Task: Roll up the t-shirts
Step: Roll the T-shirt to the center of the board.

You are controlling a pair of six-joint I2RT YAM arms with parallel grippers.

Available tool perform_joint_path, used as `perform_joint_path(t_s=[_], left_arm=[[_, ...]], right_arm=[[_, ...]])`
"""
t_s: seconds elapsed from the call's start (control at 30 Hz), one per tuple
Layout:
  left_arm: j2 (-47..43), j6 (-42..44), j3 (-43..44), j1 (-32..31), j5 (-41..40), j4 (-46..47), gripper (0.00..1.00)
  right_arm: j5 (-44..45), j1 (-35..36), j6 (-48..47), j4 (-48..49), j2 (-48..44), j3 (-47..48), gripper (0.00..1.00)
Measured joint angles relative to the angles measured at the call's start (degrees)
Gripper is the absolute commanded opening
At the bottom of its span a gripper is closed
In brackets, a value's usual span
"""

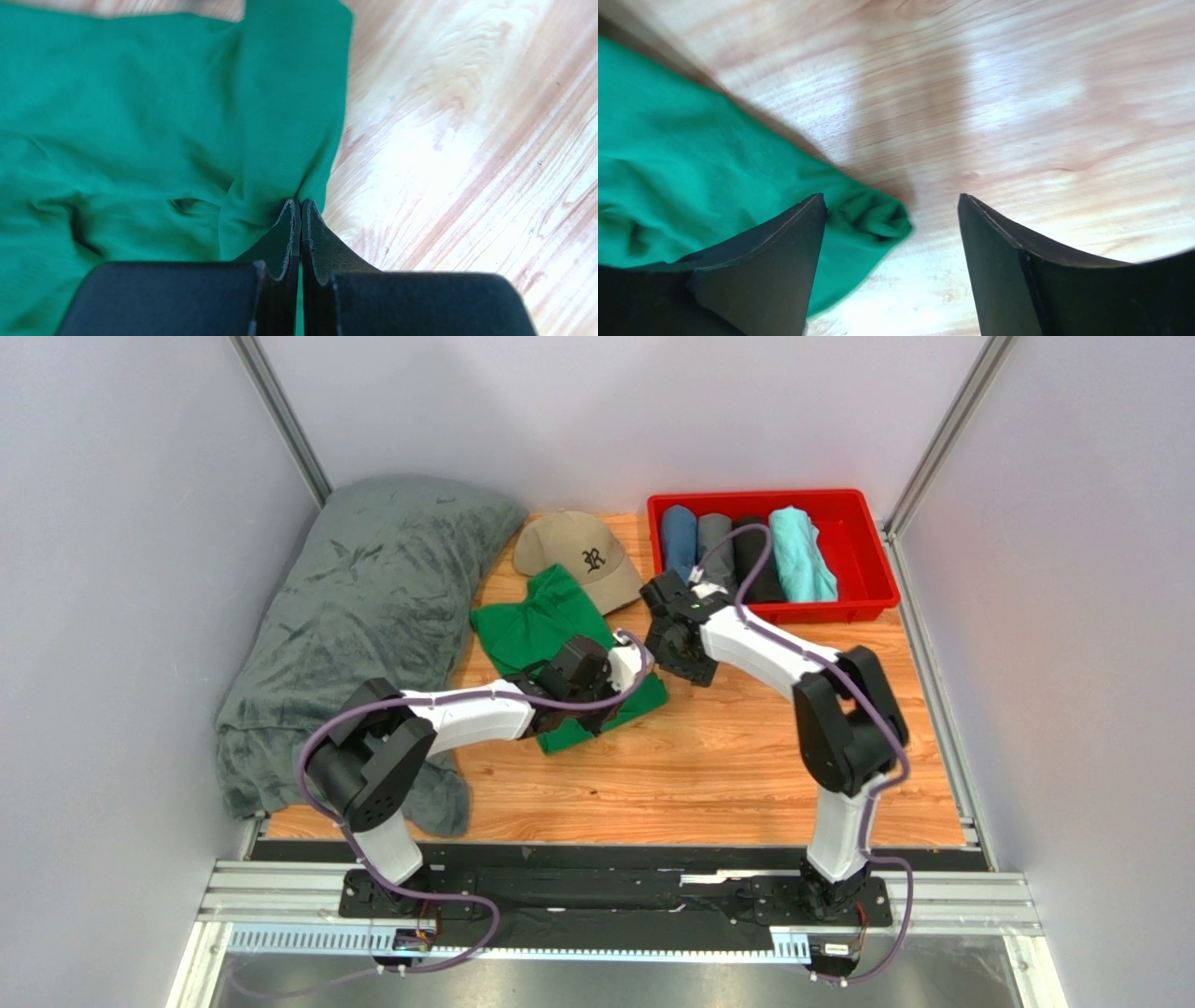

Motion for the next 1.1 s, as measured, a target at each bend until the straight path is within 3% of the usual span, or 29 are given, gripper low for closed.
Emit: perform_joint_path(t_s=[0.27,0.47,0.8,1.1], left_arm=[[-0.11,-7.80,0.04,5.99,8.20,-2.91,0.00],[0.72,-15.23,1.29,11.30,16.55,-6.86,0.00],[4.11,-26.05,2.16,18.45,27.54,-8.68,0.00],[5.29,-29.64,1.95,21.05,31.61,-8.76,0.00]], right_arm=[[0.83,-1.07,5.86,11.72,-16.24,-12.98,0.75],[2.34,2.47,9.16,19.91,-23.96,-24.35,0.74],[8.39,13.97,16.09,28.35,-24.59,-33.16,0.71],[12.79,17.62,22.60,34.21,-19.10,-33.20,0.68]])
